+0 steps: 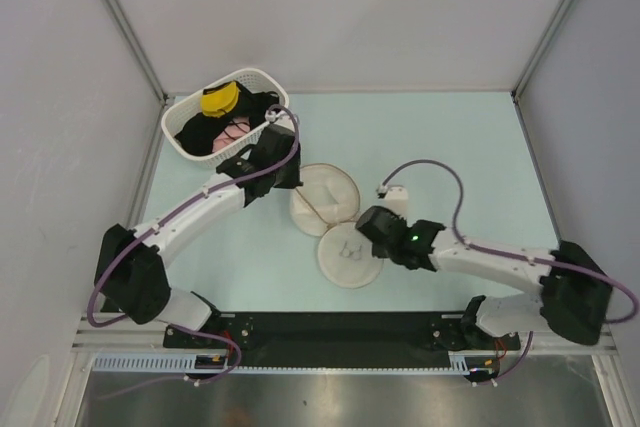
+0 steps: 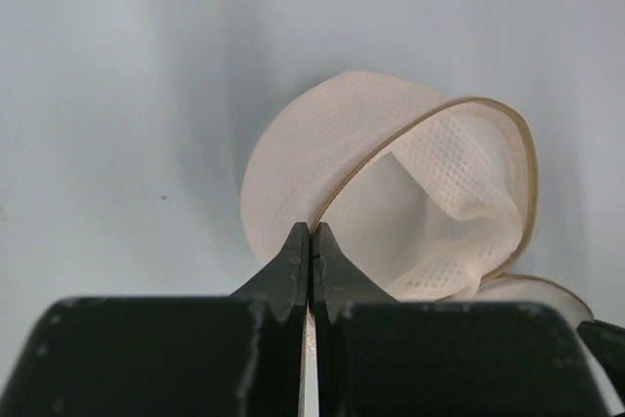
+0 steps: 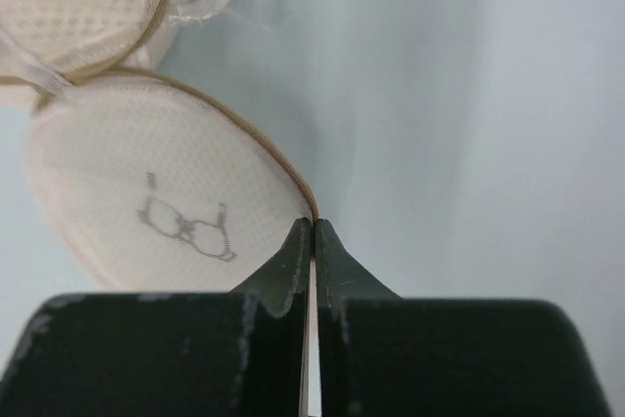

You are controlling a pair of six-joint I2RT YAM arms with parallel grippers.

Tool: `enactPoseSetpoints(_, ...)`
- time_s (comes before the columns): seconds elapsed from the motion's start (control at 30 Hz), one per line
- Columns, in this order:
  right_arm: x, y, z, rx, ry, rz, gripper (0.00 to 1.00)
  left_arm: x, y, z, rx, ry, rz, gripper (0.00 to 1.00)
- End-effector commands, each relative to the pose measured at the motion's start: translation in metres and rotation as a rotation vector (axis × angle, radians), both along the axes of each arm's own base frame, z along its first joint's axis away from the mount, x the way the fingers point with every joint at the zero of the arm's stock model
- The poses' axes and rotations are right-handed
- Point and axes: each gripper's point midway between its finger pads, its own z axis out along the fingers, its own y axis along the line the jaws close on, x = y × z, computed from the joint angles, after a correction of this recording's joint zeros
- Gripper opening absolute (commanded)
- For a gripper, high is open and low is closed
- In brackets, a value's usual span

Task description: Place the bra in the laundry bag and zip it closed

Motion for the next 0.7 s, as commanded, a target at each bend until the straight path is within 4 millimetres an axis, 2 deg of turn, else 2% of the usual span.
enactPoseSetpoints(0.0,0.010,-0.054,0.041,0.025,-0.023,0.003,0.00,0.006,-0.034,0.013,-0.274,-0.014,0.050,0.00)
enactPoseSetpoints(0.03,0.005,-0.051,0.046,0.082,0.012,0.047,0.00,0.005,-0.039,0.010,-0.301,-0.003,0.046,0.00)
enactPoseSetpoints(0.1,0.013,-0.070,0.062,0.132,0.008,0.023,0.00,0.001,-0.051,0.003,-0.364,0.030,0.036,0.00)
enactPoseSetpoints(0.13,0.007,-0.064,0.066,0.183,0.043,0.067,0.00,-0.002,-0.058,-0.001,-0.384,0.050,0.018,0.00)
enactPoseSetpoints(0.2,0.006,-0.073,0.066,0.195,0.074,0.077,0.00,-0.005,-0.068,-0.005,-0.419,0.071,0.004,0.00)
enactPoseSetpoints(0.23,0.003,-0.070,0.067,0.210,0.088,0.099,0.00,-0.008,-0.074,-0.011,-0.419,0.087,-0.009,0.00)
enactPoseSetpoints(0.4,0.008,-0.071,0.071,0.259,0.142,0.091,0.00,-0.006,-0.095,-0.006,-0.455,0.087,-0.057,0.01)
enactPoseSetpoints(0.47,0.011,-0.078,0.068,0.247,0.144,0.062,0.00,-0.002,-0.098,0.000,-0.456,0.065,-0.073,0.12)
enactPoseSetpoints(0.5,0.012,-0.083,0.065,0.238,0.145,0.040,0.00,0.000,-0.099,0.004,-0.458,0.054,-0.080,0.24)
enactPoseSetpoints(0.57,0.018,-0.096,0.064,0.241,0.143,-0.021,0.00,0.005,-0.101,0.013,-0.456,0.036,-0.100,0.40)
enactPoseSetpoints(0.6,0.019,-0.099,0.064,0.249,0.144,-0.044,0.00,0.008,-0.098,0.018,-0.458,0.026,-0.097,0.55)
enactPoseSetpoints(0.67,0.027,-0.116,0.064,0.233,0.127,-0.148,0.00,0.013,-0.094,0.029,-0.489,0.011,-0.093,0.68)
